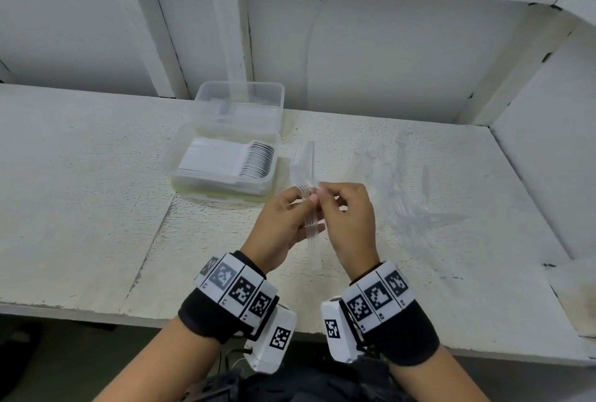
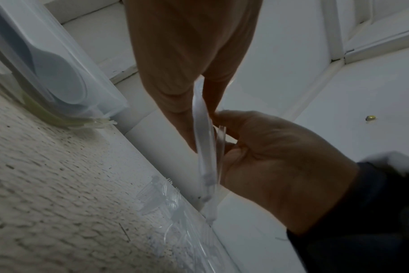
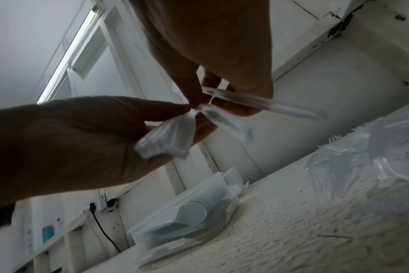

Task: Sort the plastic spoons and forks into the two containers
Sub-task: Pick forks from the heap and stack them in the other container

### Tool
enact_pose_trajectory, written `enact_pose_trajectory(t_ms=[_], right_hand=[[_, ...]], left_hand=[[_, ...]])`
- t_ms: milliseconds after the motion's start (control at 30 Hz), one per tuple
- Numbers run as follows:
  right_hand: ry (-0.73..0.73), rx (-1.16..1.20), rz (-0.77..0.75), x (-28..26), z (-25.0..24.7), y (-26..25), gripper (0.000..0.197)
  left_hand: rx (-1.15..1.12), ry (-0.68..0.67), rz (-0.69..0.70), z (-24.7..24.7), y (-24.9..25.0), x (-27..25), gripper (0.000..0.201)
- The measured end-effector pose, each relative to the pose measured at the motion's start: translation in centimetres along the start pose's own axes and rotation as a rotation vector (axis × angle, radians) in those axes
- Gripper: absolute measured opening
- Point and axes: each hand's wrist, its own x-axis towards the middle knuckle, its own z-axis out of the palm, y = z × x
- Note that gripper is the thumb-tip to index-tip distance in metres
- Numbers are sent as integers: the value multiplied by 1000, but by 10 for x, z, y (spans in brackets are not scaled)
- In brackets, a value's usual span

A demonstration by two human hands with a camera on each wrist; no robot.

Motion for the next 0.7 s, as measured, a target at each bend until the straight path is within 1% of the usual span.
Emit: enact_pose_trajectory(t_ms=[133,267,367,433,567,633,700], right_hand=[[-91,-19,39,3,-3,-2,17],[-161,4,81,4,-10,-8,25],[-131,-6,65,4,-14,-9,13],[-108,-30,40,5,-14,-5,12],[-45,-136,-55,6,-12,4,15],[-32,-121,-89,5,-10,5,17],[-49,-86,-93,4,-8,5,24]], left_hand=[[74,-16,-13,-1,0,0,17],[35,-10,-32,0,2,0,14],[6,13,-36,1,1,0,11],[-5,23,-35,1,1,0,10],[-24,11,-38,2,2,0,10],[-15,-9,-26,3,2,0,14],[-19,-17,-17,5,1,0,16]])
